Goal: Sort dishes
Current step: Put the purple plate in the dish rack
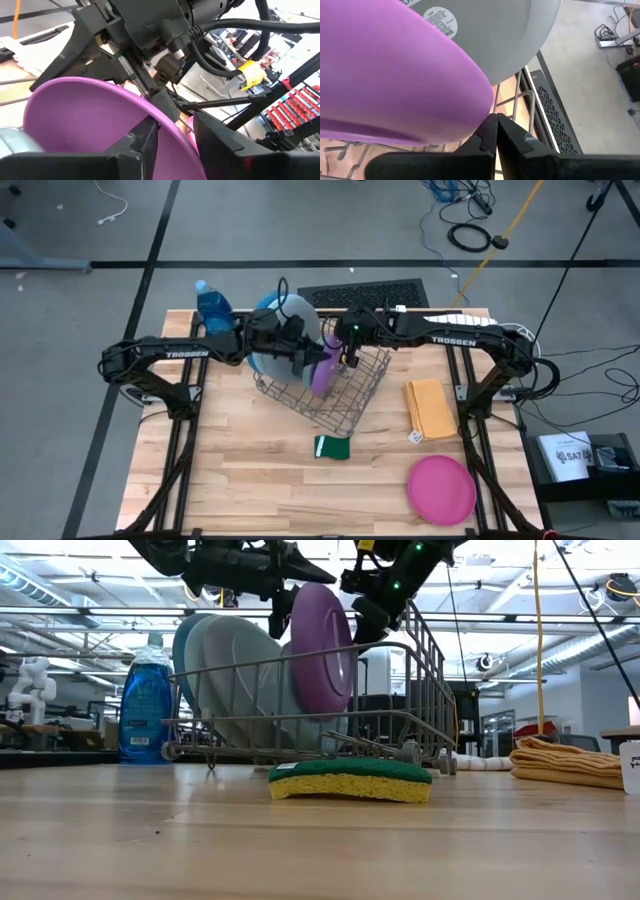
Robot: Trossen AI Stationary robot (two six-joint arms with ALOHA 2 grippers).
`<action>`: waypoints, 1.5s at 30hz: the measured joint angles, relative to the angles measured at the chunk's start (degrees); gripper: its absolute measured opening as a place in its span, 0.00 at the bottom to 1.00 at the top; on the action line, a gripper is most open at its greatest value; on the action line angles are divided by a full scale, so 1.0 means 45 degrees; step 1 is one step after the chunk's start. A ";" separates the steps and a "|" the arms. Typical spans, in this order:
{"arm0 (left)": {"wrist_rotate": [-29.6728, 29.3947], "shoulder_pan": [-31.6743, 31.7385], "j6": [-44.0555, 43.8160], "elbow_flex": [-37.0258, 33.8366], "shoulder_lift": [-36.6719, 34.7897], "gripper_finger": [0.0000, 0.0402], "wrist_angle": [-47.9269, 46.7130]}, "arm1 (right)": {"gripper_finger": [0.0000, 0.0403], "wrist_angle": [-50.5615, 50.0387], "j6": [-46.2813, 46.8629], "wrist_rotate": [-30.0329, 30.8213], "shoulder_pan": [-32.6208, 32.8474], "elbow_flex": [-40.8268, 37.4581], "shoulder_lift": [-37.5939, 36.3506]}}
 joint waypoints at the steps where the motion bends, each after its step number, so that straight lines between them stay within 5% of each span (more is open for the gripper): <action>1: -0.0016 -0.0005 -0.0034 0.0000 0.0000 0.30 -0.0002 | 0.00 -0.0005 0.0000 0.0026 0.0037 0.0001 0.0000; 10: 0.0035 -0.0024 -0.0141 -0.0075 0.0039 0.03 -0.0479 | 0.00 -0.0069 -0.0058 0.0530 0.0217 0.0045 -0.0337; 25: 0.0837 -0.0081 -0.0102 -0.0066 0.0335 0.02 0.0702 | 0.00 -0.0429 0.0203 0.0529 0.0852 0.0047 -0.2912; 45: 0.0895 -0.0577 -0.1837 -0.0050 0.1501 0.02 0.1236 | 0.00 -0.0461 0.0214 0.0879 0.1723 0.0049 -0.3084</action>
